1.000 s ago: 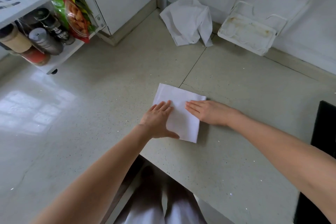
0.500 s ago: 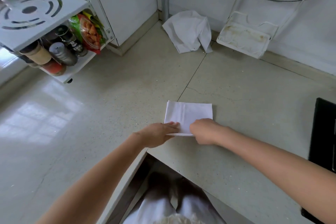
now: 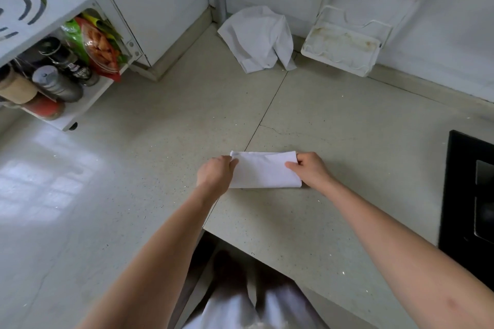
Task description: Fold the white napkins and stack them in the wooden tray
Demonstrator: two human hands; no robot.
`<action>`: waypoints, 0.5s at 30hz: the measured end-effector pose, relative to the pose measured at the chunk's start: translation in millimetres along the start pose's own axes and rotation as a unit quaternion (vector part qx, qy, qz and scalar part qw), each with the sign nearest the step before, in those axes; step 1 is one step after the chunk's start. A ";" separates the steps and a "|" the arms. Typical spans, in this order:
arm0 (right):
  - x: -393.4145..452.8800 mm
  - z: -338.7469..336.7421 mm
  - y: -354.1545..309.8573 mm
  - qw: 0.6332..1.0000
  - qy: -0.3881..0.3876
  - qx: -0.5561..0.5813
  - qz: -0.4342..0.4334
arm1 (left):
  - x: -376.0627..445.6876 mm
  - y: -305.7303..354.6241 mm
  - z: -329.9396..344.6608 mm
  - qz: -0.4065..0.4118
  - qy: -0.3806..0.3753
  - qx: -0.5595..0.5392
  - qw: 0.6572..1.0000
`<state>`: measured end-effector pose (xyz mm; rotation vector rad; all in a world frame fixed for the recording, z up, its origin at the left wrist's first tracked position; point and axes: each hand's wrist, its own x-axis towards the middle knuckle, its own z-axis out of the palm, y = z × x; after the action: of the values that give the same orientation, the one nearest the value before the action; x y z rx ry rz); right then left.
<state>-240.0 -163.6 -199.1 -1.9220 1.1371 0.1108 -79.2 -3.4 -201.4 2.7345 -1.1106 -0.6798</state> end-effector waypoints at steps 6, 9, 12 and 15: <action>-3.3 9.6 10.1 0.997 0.062 -0.053 -0.013 | 4.9 5.7 5.2 -0.013 0.029 -0.007 0.999; -3.5 12.2 7.4 0.992 0.072 -0.096 -0.029 | 9.2 7.8 7.3 -0.039 0.039 -0.026 0.998; -2.7 12.6 4.4 0.991 0.082 -0.108 -0.018 | 13.8 8.9 11.1 -0.054 0.048 -0.020 0.997; -0.8 14.6 6.1 0.990 0.081 -0.114 -0.012 | 15.0 9.1 13.1 -0.072 0.051 -0.019 0.996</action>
<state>-240.1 -153.9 -211.5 -2.1792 1.2519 0.0735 -81.4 -19.4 -216.2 2.8026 -0.8762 -0.5651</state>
